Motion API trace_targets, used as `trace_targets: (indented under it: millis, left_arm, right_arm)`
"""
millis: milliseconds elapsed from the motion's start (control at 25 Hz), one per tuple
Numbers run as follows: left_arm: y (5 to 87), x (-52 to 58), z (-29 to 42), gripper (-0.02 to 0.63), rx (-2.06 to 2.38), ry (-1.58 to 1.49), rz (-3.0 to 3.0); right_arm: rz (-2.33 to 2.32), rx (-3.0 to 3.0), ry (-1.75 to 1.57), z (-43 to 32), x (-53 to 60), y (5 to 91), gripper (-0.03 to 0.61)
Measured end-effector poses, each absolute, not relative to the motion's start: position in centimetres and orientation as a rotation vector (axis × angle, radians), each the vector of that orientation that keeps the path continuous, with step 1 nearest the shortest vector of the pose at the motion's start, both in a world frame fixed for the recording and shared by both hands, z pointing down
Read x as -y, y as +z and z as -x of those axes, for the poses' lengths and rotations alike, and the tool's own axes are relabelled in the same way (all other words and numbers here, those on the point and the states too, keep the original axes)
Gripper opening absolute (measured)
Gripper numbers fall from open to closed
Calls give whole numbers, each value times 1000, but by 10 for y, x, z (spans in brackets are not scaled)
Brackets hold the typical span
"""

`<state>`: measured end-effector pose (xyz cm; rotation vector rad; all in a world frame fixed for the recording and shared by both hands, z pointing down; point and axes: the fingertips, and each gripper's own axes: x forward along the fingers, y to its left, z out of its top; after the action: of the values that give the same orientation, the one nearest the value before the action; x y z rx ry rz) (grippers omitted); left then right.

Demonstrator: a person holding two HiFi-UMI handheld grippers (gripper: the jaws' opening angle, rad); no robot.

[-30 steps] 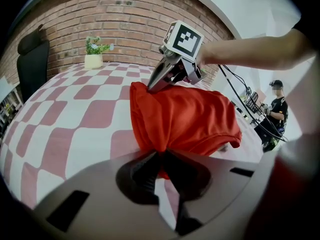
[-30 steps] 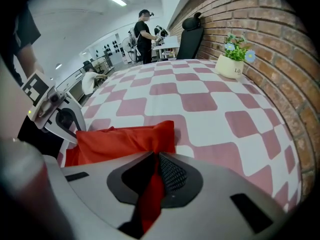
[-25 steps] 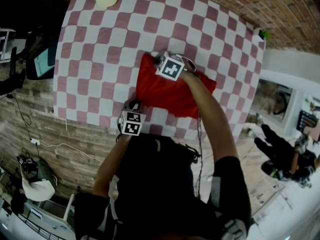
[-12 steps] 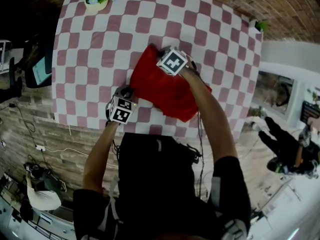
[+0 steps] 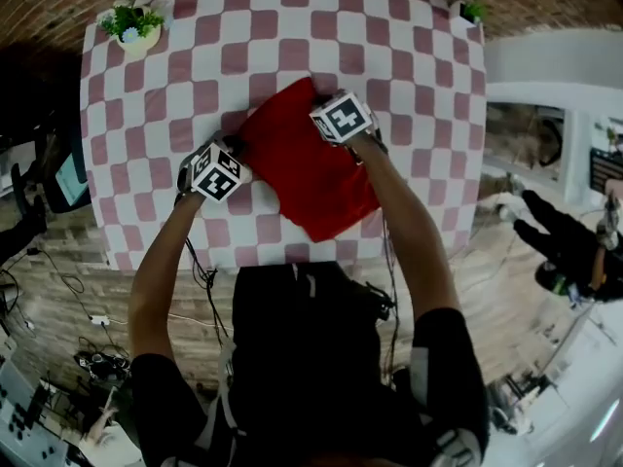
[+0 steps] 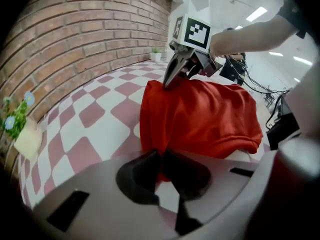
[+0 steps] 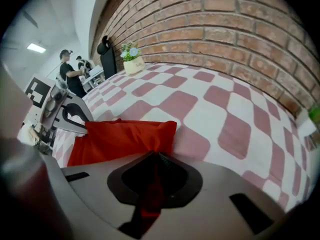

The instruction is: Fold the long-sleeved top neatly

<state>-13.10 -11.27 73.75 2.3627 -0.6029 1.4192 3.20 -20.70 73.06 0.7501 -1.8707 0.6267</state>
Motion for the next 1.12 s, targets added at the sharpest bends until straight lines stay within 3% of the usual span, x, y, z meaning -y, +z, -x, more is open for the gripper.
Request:
trace_targets:
  millis: [560,1080,1120]
  left_arm:
    - [734,198,19,31,278,1680,-2658]
    - [733,202,7,32,332,1657,-2636]
    - [732,201,7,32,351,1643,-2633]
  right_arm:
    - [-1114,1749,841,-165,173,730,23]
    - [-1187,1779,876,-177,173,730,28]
    - [-1204,1784,884,-178,174,728,56]
